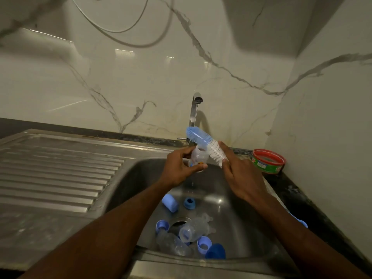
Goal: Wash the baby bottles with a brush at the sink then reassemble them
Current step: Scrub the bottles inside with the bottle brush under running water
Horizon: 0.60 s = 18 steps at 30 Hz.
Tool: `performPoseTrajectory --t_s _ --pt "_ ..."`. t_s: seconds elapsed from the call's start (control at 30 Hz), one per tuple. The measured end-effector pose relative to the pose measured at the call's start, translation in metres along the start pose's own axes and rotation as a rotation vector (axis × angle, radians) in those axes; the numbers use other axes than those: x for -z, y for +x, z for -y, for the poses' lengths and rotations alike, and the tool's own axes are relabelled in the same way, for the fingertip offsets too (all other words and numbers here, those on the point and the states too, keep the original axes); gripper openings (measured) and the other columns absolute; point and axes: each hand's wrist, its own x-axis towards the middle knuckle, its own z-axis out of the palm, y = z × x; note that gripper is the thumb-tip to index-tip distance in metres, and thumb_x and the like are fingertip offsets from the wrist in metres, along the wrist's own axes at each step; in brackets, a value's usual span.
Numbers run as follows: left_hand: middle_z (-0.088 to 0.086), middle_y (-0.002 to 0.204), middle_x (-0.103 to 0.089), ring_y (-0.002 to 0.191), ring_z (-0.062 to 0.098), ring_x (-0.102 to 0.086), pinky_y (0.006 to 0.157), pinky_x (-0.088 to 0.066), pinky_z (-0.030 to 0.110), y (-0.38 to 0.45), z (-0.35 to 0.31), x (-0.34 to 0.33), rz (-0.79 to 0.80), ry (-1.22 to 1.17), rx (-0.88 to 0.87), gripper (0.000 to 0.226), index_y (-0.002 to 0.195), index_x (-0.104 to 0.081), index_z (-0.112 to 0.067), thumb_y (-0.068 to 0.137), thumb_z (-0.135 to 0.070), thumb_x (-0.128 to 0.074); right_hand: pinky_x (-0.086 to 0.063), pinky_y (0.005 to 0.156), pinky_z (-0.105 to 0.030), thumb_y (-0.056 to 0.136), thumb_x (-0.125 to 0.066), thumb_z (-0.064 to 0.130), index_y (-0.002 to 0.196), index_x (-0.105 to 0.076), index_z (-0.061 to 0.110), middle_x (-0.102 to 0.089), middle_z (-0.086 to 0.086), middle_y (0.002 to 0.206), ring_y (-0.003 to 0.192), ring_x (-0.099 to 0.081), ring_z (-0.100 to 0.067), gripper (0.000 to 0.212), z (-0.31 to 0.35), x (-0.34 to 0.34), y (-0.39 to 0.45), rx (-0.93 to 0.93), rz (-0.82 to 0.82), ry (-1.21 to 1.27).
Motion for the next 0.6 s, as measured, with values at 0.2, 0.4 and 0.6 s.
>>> performPoseTrajectory --t_s 0.2,0.4,0.6 --pt "-0.006 0.107 -0.069 0.092 0.003 -0.063 0.079 -0.055 0.023 0.001 0.007 0.005 -0.204 0.106 0.082 0.057 0.116 -0.069 -0.025 0.068 -0.046 -0.091 -0.051 0.096 -0.037 0.109 -0.039 0.035 0.161 -0.007 0.038 -0.059 -0.012 0.140 0.114 -0.064 -0.026 0.061 0.001 0.000 -0.001 0.011 0.077 0.102" --pt "-0.009 0.101 -0.072 0.090 0.005 -0.067 0.079 -0.058 0.030 -0.004 0.003 -0.008 -0.122 0.049 0.057 0.052 0.109 -0.072 -0.025 0.068 -0.055 -0.084 -0.055 0.085 -0.037 0.108 -0.039 0.031 0.160 -0.012 0.044 -0.070 -0.013 0.115 0.093 -0.068 -0.025 0.060 0.006 -0.008 0.001 0.076 -0.006 0.123" --pt "-0.009 0.096 -0.070 0.086 -0.004 -0.066 0.077 -0.054 0.014 -0.003 0.006 0.002 -0.227 0.056 0.163 0.035 0.106 -0.066 -0.027 0.079 -0.038 -0.085 -0.054 0.083 -0.035 0.104 -0.044 0.049 0.155 -0.030 0.044 -0.073 -0.003 0.115 0.094 -0.068 -0.019 0.053 -0.003 0.001 -0.012 0.127 -0.077 0.052"
